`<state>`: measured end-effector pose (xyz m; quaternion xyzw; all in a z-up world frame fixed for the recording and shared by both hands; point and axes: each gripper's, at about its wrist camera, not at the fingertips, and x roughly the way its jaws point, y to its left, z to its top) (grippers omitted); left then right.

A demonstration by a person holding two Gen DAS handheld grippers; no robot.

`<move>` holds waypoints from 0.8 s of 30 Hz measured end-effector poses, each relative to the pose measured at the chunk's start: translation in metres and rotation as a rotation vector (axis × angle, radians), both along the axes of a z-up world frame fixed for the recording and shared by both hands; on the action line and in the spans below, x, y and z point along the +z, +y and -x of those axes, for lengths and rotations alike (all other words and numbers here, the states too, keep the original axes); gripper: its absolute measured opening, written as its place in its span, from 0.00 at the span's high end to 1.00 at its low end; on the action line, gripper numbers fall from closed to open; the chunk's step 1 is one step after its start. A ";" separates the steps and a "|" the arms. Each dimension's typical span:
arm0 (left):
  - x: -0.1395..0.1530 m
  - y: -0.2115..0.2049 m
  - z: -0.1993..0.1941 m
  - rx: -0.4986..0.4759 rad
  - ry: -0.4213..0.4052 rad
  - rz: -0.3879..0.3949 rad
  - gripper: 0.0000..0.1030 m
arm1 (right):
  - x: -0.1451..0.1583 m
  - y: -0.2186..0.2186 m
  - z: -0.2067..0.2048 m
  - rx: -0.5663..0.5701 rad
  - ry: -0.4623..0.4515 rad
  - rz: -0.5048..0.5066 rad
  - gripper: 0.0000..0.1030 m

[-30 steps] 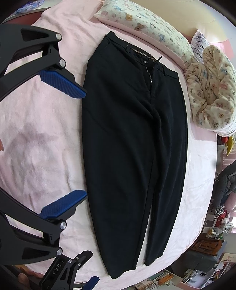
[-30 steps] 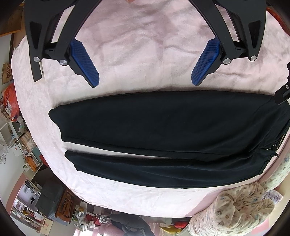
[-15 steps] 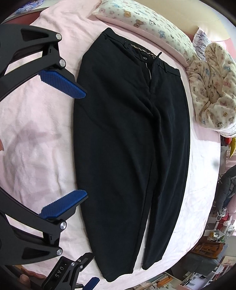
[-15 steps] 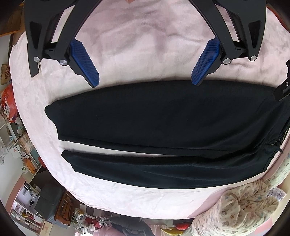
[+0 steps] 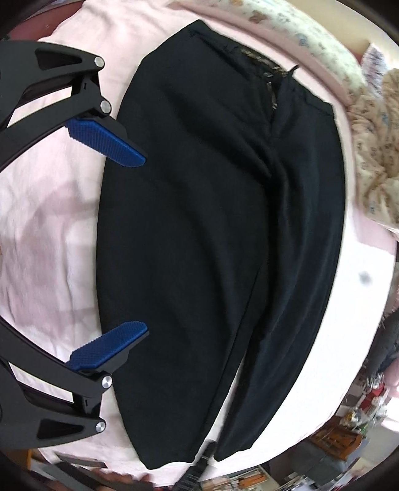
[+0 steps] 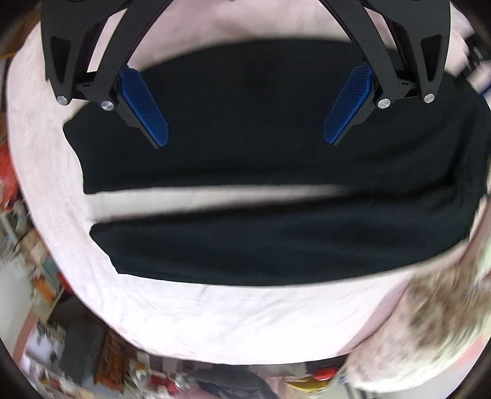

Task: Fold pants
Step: 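Move the right gripper to the trouser leg cuffs and close on them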

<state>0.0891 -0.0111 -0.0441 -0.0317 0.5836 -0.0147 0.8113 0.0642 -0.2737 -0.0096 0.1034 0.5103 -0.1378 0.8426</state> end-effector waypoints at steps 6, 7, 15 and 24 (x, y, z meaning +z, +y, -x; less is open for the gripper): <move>-0.016 0.003 -0.012 0.074 0.085 0.051 0.02 | -0.008 -0.136 -0.069 -0.308 0.099 -0.443 0.01; -0.019 0.002 -0.014 0.083 0.099 0.054 0.02 | -0.012 -0.152 -0.077 -0.350 0.126 -0.499 0.01; -0.040 -0.006 -0.010 0.110 0.167 0.036 0.02 | -0.045 -0.263 -0.131 -0.800 0.115 -0.815 0.12; -0.079 0.000 0.000 0.144 0.376 0.127 0.02 | -0.076 -0.258 -0.208 -0.839 0.381 -0.558 0.25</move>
